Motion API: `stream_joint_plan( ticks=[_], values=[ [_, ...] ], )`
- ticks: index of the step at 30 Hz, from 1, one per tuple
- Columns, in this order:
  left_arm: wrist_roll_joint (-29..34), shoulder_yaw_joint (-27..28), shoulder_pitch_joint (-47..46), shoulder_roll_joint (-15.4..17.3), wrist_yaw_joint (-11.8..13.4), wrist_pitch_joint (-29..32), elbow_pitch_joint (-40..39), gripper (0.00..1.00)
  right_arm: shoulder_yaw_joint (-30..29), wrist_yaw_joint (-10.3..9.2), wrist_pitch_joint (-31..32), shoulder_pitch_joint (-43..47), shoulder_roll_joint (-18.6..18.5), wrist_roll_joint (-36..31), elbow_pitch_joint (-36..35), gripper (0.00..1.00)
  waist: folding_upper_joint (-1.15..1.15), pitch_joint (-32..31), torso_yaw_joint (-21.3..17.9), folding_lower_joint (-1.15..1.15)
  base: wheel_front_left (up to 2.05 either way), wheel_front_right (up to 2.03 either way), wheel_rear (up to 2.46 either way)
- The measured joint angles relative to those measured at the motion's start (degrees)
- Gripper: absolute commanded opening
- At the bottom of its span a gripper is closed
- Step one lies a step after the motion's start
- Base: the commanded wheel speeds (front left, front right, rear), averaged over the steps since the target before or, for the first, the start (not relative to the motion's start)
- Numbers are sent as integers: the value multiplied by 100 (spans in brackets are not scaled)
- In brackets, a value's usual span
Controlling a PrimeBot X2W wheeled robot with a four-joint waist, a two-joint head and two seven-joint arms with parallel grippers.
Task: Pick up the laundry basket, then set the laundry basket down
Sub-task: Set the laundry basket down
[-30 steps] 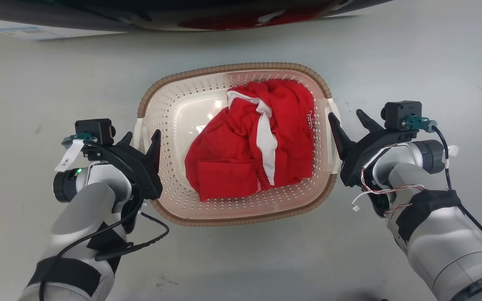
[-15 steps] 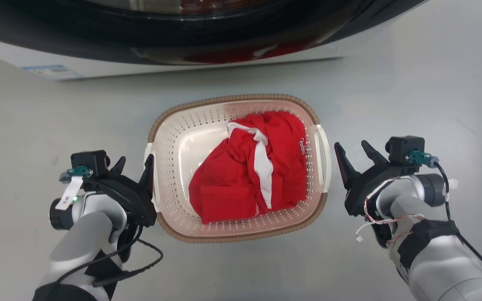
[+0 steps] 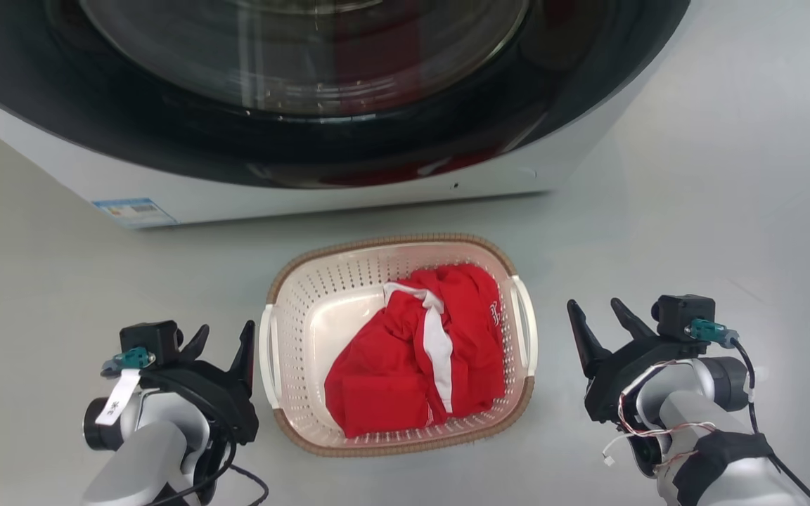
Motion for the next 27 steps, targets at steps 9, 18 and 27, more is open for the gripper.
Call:
stream_joint_plan(
  ticks=[9, 18, 27],
  values=[
    [62, 288, 384, 134, 89, 0, -686, 100, -372, -331, -1, 520, -250, -58, -880, 100, 0, -638, -3, 0, 0, 0, 0],
    [265, 566, 851, 280, 361, -1, -1600, 100, -641, -645, -1, 1039, -420, -365, -1872, 100, 0, -1029, -5, 1, 0, 0, 0],
    [887, 780, 1572, 459, 773, -1, -3002, 100, -945, -984, -2, 1681, -632, -772, -3278, 100, 0, -1367, -1, 1, 0, 0, 0]
  ],
)
